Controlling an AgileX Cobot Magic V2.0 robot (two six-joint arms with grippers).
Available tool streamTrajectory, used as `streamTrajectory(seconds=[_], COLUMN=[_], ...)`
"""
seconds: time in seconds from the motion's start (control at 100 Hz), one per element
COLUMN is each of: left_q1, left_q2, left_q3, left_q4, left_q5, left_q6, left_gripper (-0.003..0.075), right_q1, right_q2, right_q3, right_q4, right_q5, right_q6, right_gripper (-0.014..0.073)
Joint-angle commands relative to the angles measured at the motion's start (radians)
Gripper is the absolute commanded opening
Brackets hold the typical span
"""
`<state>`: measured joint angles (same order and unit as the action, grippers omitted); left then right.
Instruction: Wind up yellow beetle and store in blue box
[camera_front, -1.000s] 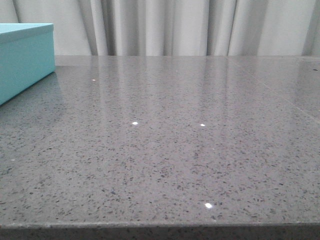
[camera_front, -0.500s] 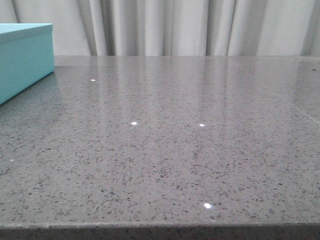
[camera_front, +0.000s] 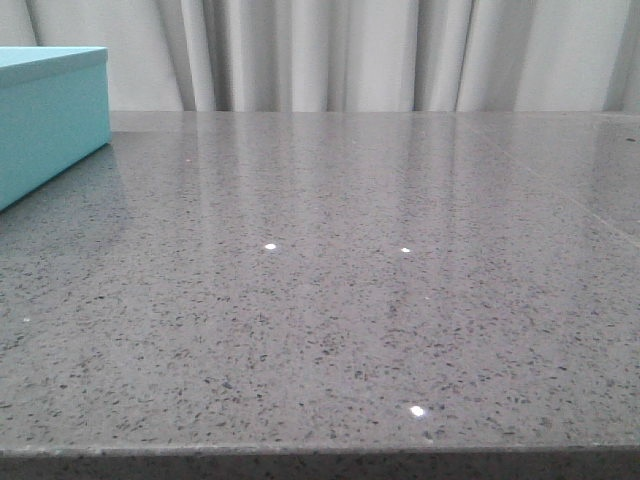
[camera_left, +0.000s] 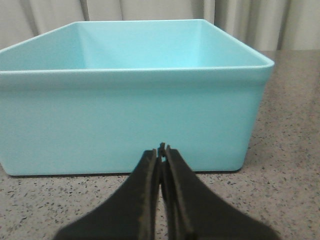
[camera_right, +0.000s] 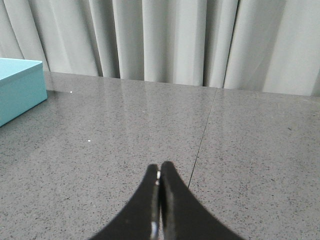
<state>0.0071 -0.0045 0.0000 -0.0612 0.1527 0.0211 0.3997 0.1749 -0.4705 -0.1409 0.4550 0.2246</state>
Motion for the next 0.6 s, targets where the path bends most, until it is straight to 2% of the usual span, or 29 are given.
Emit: streamTrajectory(seconds=[0.0, 0.59], left_q1=[-0.006, -0.006], left_q2=[-0.034, -0.034], left_q3=[0.022, 0.022], left_q4=[-0.008, -0.008], left_q5=[-0.076, -0.076], left_q6=[-0.005, -0.005], left_gripper=[-0.0019, -0.0019], right_q1=[0.001, -0.002], right_q2=[0.011, 0.008], right_q3=[-0.024, -0.008], right_q4=[-0.016, -0.03], right_q5=[-0.077, -0.105], right_q6=[-0.008, -0.008], right_gripper=[-0.0067, -0.0067])
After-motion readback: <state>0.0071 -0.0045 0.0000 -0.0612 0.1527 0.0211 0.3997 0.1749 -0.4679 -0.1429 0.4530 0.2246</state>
